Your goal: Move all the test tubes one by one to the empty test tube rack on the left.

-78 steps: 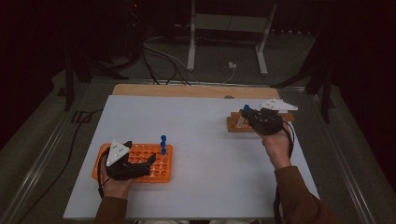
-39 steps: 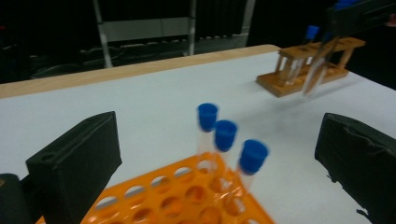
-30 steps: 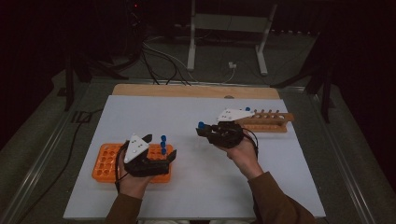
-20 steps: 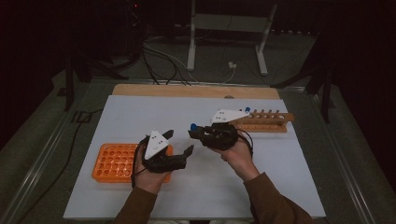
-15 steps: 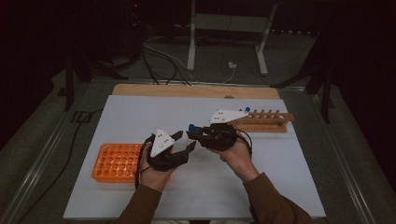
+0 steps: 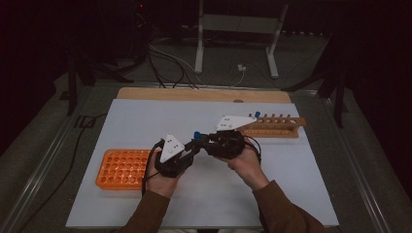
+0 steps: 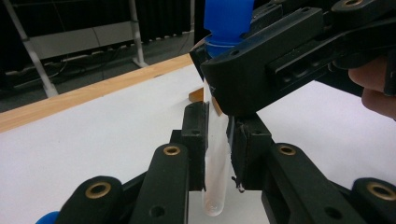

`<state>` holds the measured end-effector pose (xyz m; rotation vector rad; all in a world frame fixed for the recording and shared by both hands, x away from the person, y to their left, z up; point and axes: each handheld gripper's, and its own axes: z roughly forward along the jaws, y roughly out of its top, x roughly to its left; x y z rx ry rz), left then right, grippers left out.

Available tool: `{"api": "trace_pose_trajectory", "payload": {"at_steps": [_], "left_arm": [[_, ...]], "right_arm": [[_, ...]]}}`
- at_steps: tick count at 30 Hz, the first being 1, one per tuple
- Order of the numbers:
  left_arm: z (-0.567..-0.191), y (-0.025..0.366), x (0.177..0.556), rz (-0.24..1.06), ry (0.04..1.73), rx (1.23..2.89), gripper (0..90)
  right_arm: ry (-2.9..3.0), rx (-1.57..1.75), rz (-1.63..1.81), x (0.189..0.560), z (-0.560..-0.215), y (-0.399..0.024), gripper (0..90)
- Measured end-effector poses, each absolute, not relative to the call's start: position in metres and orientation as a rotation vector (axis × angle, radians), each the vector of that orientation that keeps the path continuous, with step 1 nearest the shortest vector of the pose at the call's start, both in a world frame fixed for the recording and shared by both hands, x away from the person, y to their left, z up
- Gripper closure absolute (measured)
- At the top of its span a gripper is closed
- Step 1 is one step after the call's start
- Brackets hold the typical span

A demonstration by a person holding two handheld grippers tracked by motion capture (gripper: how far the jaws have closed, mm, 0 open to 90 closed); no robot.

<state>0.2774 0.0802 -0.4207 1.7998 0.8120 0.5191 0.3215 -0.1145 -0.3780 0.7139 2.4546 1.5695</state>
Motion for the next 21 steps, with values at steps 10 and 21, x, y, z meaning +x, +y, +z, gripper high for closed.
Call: {"api": "trace_pose_trajectory", "payload": {"at_steps": [10, 21], "left_arm": [[-0.424, 0.090, 0.277, 0.511, 0.846, 1.777, 77.6], [-0.428, 0.107, 0.266, 0.491, 0.846, 1.761, 77.6]], "right_arm": [[2.391, 0.779, 1.597, 0.328, -0.376, -0.132, 21.5], [2.323, 0.848, 1.564, 0.332, -0.382, -0.160, 14.4]]}}
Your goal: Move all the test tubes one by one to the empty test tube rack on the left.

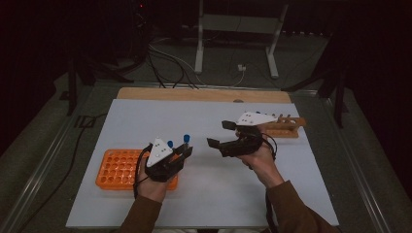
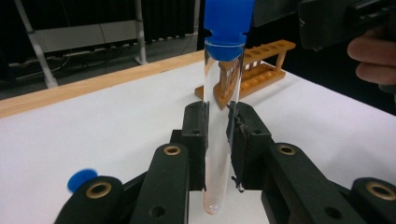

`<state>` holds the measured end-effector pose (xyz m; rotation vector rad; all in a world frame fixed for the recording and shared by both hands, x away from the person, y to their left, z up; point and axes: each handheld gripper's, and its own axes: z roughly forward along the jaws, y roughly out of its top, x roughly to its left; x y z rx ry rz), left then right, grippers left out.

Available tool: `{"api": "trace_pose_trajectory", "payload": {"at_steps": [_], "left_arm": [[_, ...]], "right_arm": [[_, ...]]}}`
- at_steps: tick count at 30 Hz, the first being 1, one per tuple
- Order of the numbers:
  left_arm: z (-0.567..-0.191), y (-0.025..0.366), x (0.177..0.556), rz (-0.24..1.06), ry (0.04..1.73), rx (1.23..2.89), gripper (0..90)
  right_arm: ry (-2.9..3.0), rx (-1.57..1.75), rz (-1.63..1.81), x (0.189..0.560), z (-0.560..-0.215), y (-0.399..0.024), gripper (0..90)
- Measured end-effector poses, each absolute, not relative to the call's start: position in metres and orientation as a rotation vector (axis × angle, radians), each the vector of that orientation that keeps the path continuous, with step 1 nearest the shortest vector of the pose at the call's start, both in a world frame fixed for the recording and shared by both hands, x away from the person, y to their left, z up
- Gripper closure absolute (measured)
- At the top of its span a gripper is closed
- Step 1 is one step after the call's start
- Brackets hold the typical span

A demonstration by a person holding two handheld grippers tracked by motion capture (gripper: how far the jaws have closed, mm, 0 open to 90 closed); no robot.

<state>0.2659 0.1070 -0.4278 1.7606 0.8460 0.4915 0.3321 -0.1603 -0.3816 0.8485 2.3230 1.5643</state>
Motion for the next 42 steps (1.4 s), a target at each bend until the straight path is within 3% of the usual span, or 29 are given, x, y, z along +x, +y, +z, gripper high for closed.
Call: {"api": "trace_pose_trajectory", "payload": {"at_steps": [18, 42], "left_arm": [[-0.442, 0.129, 0.255, 0.507, 0.862, 1.764, 77.5], [-0.456, 0.143, 0.244, 0.593, 0.882, 1.751, 77.6]], "right_arm": [[2.241, 0.915, 1.435, 0.337, -0.396, -0.188, 1.7], [2.117, 1.021, 1.454, 0.320, -0.407, -0.245, 1.1]]}}
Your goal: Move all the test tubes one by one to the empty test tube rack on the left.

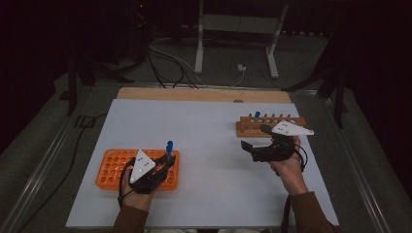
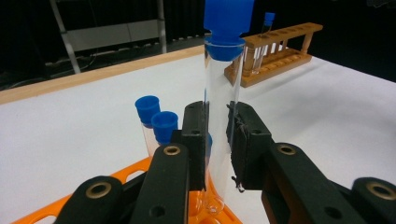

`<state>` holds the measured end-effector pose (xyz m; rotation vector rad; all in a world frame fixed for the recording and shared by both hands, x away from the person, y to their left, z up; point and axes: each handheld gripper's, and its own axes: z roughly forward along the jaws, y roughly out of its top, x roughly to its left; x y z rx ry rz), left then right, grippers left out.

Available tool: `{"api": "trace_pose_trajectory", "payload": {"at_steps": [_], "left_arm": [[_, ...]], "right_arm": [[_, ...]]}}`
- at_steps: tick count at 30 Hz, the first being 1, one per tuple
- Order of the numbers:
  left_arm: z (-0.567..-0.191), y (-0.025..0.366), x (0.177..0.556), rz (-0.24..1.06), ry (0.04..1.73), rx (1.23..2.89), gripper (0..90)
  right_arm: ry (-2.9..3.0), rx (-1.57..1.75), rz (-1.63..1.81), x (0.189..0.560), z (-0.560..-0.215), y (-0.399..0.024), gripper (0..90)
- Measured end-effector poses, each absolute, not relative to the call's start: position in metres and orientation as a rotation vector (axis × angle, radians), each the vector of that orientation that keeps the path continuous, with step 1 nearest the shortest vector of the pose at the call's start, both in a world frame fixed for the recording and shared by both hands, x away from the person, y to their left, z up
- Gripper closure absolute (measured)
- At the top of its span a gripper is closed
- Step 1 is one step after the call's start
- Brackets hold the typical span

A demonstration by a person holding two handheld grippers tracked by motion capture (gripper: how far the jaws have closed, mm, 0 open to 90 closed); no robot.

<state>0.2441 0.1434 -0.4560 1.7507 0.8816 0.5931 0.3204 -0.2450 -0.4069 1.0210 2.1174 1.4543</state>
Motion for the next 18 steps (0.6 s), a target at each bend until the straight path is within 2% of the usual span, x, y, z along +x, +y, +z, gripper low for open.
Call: {"api": "trace_pose_trajectory", "payload": {"at_steps": [18], "left_arm": [[-0.464, 0.143, 0.237, 0.593, 0.848, 1.767, 77.5]], "right_arm": [[2.107, 1.036, 1.473, 0.316, -0.411, -0.251, 1.1]]}}
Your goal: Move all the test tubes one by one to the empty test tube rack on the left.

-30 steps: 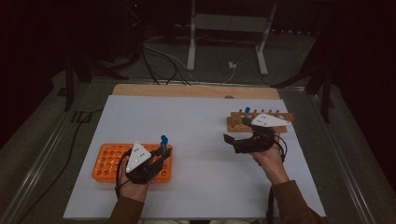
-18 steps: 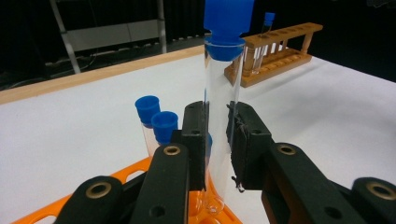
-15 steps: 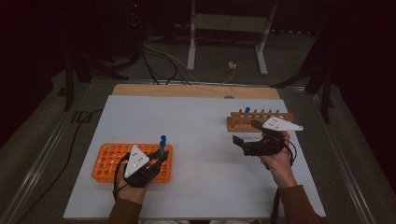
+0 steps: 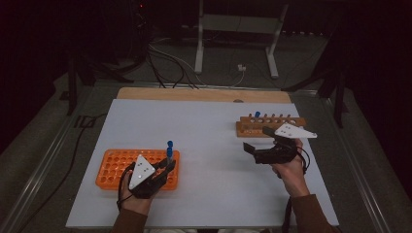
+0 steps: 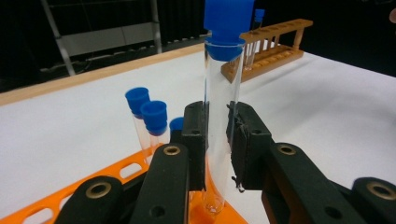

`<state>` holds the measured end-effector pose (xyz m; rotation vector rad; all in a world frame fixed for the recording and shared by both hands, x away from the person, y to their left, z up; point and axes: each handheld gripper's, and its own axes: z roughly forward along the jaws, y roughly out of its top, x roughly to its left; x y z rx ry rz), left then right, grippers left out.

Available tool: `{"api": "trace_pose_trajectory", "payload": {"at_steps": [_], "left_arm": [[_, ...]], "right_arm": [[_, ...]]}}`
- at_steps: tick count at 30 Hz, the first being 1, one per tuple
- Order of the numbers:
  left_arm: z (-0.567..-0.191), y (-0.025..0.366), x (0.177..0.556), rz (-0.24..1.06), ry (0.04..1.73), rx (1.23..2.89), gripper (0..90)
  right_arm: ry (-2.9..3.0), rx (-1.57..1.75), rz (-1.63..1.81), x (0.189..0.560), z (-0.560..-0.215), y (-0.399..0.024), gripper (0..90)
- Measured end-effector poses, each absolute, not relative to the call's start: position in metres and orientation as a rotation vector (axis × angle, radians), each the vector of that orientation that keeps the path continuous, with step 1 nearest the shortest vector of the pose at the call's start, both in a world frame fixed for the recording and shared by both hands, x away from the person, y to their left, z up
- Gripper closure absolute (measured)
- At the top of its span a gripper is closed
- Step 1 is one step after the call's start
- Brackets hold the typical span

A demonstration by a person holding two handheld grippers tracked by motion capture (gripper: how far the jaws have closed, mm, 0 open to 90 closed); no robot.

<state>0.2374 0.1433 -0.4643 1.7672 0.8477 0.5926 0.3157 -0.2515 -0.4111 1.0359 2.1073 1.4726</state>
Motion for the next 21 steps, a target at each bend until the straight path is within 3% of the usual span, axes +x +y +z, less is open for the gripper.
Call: {"api": "trace_pose_trajectory", "payload": {"at_steps": [21], "left_arm": [[-0.490, 0.134, 0.244, 0.596, 0.925, 1.922, 77.5]], "right_arm": [[2.092, 1.055, 1.485, 0.312, -0.415, -0.264, 1.1]]}}
